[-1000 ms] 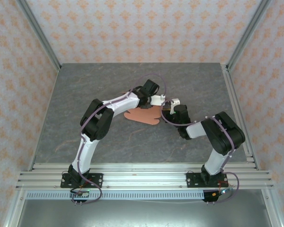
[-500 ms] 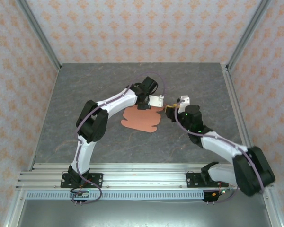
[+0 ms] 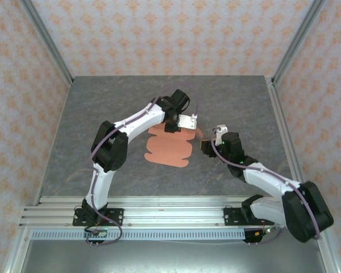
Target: Fold the paper box
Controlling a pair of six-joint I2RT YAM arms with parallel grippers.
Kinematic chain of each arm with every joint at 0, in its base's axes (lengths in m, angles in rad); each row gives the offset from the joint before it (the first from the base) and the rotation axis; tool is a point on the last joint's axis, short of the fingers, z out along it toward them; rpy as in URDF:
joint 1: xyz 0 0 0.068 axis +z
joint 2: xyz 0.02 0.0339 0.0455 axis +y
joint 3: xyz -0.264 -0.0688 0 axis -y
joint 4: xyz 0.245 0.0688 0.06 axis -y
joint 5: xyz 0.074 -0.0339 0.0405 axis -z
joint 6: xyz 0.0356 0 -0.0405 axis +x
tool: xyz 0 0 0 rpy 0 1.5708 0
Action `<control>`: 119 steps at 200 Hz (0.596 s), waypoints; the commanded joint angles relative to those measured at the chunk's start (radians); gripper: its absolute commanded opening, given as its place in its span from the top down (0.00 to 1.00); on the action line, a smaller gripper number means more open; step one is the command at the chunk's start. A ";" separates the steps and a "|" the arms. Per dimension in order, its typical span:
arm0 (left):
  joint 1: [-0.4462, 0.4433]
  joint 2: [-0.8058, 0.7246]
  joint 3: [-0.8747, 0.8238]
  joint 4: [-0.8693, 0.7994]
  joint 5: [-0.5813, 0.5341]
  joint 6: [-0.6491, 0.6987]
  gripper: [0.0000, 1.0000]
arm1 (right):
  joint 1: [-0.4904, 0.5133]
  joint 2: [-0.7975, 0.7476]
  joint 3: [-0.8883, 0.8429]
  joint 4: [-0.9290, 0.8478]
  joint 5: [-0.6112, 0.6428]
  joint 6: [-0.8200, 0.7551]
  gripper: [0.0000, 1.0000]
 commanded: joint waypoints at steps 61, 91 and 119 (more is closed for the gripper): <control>0.001 0.038 0.018 -0.074 -0.008 0.037 0.82 | -0.019 0.282 0.161 0.157 -0.039 -0.053 0.55; -0.001 0.031 0.005 -0.057 -0.009 0.029 0.78 | -0.021 0.321 0.178 0.181 -0.043 -0.071 0.62; -0.001 0.020 0.000 -0.059 0.019 0.011 0.74 | -0.022 0.340 0.173 0.212 -0.056 -0.109 0.84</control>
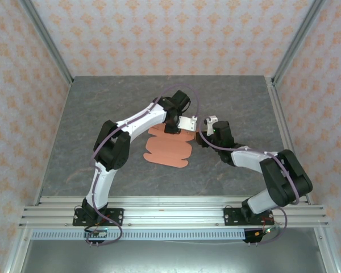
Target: Fold the paper box
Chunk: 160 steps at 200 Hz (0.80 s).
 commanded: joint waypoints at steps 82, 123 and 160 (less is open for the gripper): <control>-0.001 -0.100 0.007 -0.103 0.165 -0.075 0.37 | 0.012 0.066 0.033 0.089 0.015 -0.142 1.00; 0.025 -0.212 0.056 -0.160 0.323 -0.141 0.09 | 0.023 0.062 0.032 0.085 0.028 -0.167 1.00; 0.094 -0.223 0.127 -0.164 0.419 -0.301 0.05 | 0.025 0.058 0.027 0.091 0.029 -0.170 1.00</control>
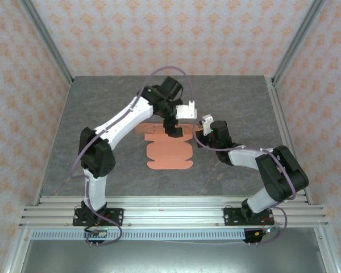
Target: Fold the paper box
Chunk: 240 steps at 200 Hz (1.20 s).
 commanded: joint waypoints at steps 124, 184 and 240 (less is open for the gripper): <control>0.104 0.215 0.216 -0.218 -0.128 -0.441 0.34 | 0.006 0.019 0.026 -0.001 0.003 -0.012 1.00; 0.107 0.227 0.193 -0.250 -0.015 -0.407 0.37 | 0.008 0.038 0.045 -0.019 -0.003 -0.012 1.00; 0.126 0.191 0.177 -0.261 0.063 -0.403 0.35 | 0.007 0.043 0.050 -0.027 -0.004 -0.011 1.00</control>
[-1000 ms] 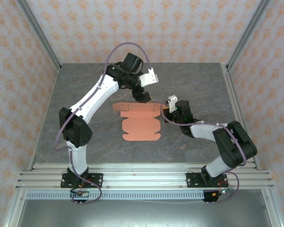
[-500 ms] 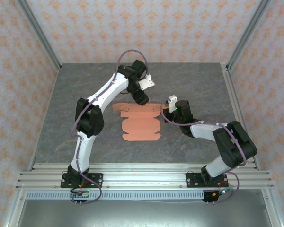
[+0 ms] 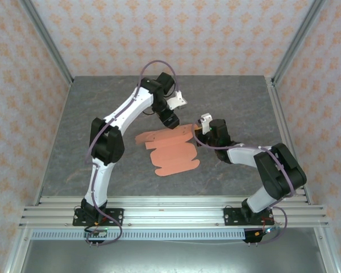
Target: Fold the paper box
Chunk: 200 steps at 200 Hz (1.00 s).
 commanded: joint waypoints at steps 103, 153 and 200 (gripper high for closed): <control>0.008 -0.090 -0.092 -0.043 0.133 -0.006 0.26 | 0.007 0.022 0.027 -0.030 -0.004 -0.006 1.00; -0.006 -0.132 -0.147 -0.013 0.130 -0.053 0.17 | 0.008 0.022 0.028 -0.031 -0.002 -0.007 1.00; -0.025 -0.135 -0.193 0.010 0.043 -0.103 0.16 | 0.007 0.023 0.028 -0.034 -0.003 -0.006 1.00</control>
